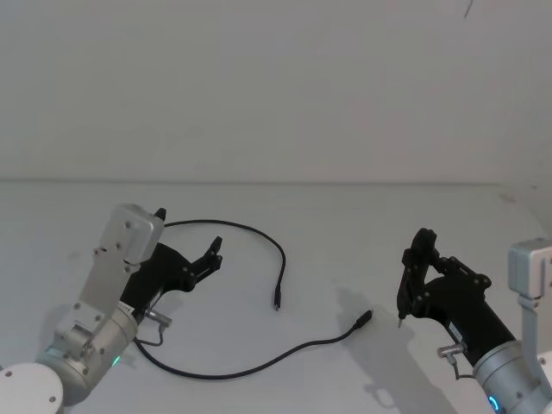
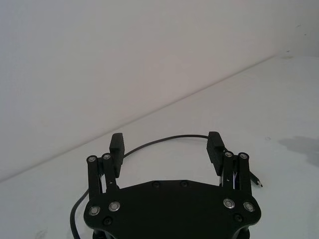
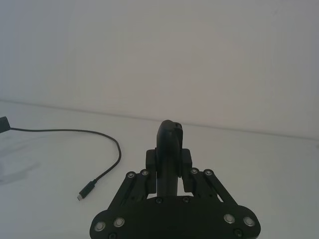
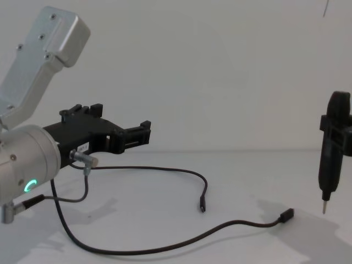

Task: Pick up the data cable with the one hand.

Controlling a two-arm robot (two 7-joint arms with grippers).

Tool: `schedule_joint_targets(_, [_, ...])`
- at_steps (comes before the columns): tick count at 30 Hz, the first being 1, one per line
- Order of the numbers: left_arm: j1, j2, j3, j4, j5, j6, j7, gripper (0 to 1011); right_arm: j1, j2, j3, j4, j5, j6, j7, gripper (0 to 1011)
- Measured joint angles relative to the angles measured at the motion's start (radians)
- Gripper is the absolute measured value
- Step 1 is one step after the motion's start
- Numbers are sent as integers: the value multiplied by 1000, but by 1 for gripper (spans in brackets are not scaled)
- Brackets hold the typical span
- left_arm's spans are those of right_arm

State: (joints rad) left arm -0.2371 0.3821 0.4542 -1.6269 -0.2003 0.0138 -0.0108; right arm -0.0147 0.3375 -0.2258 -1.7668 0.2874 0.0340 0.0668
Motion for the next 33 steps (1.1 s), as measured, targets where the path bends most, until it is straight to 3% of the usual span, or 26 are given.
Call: schedule_joint_targets(33, [0, 0, 0, 1, 0, 0, 0, 1001, 0, 0, 0, 0, 0, 0, 0, 279])
